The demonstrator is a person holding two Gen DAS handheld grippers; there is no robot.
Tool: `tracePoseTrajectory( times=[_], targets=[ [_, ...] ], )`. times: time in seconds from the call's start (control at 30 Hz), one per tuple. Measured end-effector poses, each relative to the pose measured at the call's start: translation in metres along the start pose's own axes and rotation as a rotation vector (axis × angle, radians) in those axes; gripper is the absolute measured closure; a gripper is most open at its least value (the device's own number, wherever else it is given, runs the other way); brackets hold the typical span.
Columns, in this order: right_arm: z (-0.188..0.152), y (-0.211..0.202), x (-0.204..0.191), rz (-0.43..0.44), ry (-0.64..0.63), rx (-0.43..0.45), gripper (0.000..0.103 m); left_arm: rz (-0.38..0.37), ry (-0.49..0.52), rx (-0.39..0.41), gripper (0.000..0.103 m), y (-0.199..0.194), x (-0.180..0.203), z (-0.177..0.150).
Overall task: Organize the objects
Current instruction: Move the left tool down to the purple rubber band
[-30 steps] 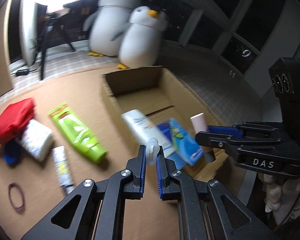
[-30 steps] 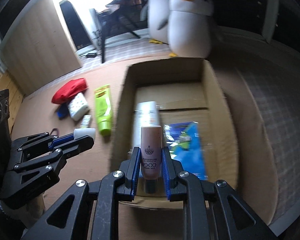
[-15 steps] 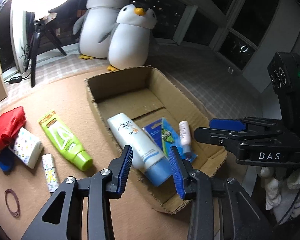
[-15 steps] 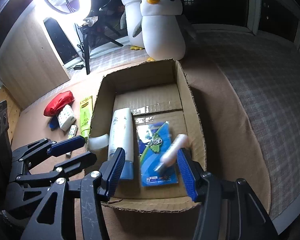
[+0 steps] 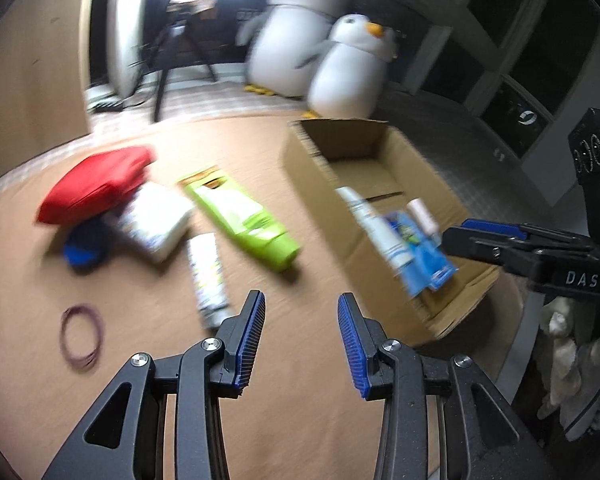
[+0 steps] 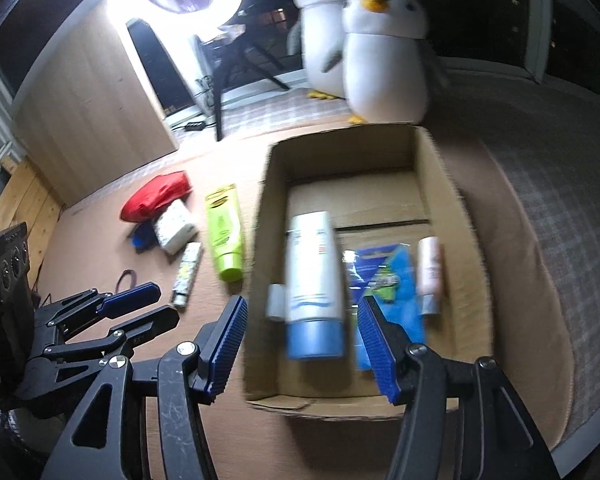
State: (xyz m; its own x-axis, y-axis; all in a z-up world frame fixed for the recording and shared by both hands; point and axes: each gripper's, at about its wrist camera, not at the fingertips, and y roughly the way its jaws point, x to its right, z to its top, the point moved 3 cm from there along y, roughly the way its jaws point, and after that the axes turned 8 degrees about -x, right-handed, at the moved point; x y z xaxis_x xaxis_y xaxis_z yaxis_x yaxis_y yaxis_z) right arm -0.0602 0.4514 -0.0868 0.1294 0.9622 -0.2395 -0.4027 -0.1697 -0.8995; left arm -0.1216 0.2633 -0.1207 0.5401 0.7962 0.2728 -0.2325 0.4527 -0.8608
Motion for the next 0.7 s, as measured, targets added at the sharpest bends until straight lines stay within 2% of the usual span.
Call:
tracePoseTrajectory(
  times=[0.43, 0.47, 0.53, 0.67, 0.7],
  targets=[
    [-0.004, 0.031, -0.1, 0.082, -0.119, 0.0, 0.049, 0.126, -0.2, -0.03, 0.062, -0.036, -0.13, -0.063],
    [-0.003, 0.034, -0.108, 0.088, -0.129, -0.003, 0.049, 0.128, -0.208, -0.034, 0.061, -0.035, -0.135, -0.065],
    [-0.003, 0.042, -0.123, 0.096, -0.149, -0.018, 0.048, 0.136, -0.218, -0.047, 0.052, -0.035, -0.146, -0.07],
    [-0.005, 0.052, -0.144, 0.098, -0.168, -0.044, 0.048, 0.149, -0.219, -0.062, 0.048, -0.03, -0.158, -0.07],
    [-0.006, 0.054, -0.147, 0.095, -0.169, -0.049, 0.048, 0.15, -0.219, -0.068, 0.043, -0.027, -0.16, -0.068]
  ],
)
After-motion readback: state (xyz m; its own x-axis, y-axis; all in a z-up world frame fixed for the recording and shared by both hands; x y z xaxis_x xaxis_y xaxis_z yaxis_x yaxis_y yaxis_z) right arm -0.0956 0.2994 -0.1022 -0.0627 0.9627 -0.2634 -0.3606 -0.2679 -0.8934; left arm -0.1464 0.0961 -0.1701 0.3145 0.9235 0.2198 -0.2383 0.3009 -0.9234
